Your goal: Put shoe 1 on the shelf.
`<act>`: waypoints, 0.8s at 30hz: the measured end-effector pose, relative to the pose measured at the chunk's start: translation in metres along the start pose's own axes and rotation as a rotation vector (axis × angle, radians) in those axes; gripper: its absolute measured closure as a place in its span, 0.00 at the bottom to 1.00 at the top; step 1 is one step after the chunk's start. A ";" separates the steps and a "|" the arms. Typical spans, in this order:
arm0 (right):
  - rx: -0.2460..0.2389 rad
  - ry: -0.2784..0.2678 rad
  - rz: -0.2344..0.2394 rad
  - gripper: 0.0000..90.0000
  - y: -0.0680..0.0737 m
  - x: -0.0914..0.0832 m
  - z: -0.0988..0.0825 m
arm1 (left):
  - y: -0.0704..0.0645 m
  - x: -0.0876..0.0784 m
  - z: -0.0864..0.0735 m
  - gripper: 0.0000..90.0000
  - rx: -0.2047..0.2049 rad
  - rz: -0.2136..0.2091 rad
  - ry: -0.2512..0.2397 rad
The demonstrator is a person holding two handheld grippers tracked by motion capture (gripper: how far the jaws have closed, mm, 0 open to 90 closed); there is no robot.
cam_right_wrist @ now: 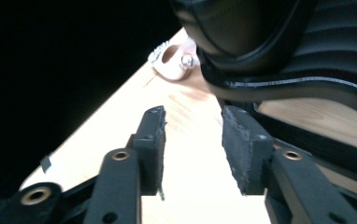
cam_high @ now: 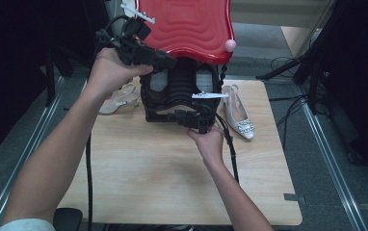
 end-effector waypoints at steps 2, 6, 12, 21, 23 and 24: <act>-0.005 -0.007 0.008 0.65 0.002 -0.005 -0.005 | -0.001 -0.001 -0.009 0.61 -0.018 -0.022 0.002; 0.009 0.004 0.053 0.61 0.003 -0.016 -0.014 | -0.001 0.001 -0.028 0.54 -0.019 -0.024 0.011; -0.003 0.000 0.035 0.54 0.001 -0.033 -0.024 | -0.004 0.007 -0.057 0.47 -0.015 -0.027 0.006; -0.089 0.032 0.018 0.50 0.004 -0.046 -0.048 | 0.005 0.016 -0.100 0.43 -0.052 -0.028 -0.002; -0.099 0.037 0.022 0.50 0.005 -0.048 -0.053 | 0.008 0.018 -0.109 0.42 -0.060 -0.030 0.001; -0.101 0.034 0.025 0.50 0.005 -0.050 -0.055 | 0.009 0.019 -0.114 0.42 -0.062 -0.023 0.004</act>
Point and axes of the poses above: each handheld gripper's, and its own axes: x roughly forward along the jaws, z roughly out of its top, y roughly to its left, the point moved 8 cm from there along x, roughly forward along the jaws, and after that the axes turned 7 degrees about -x, right-handed, at the moved point
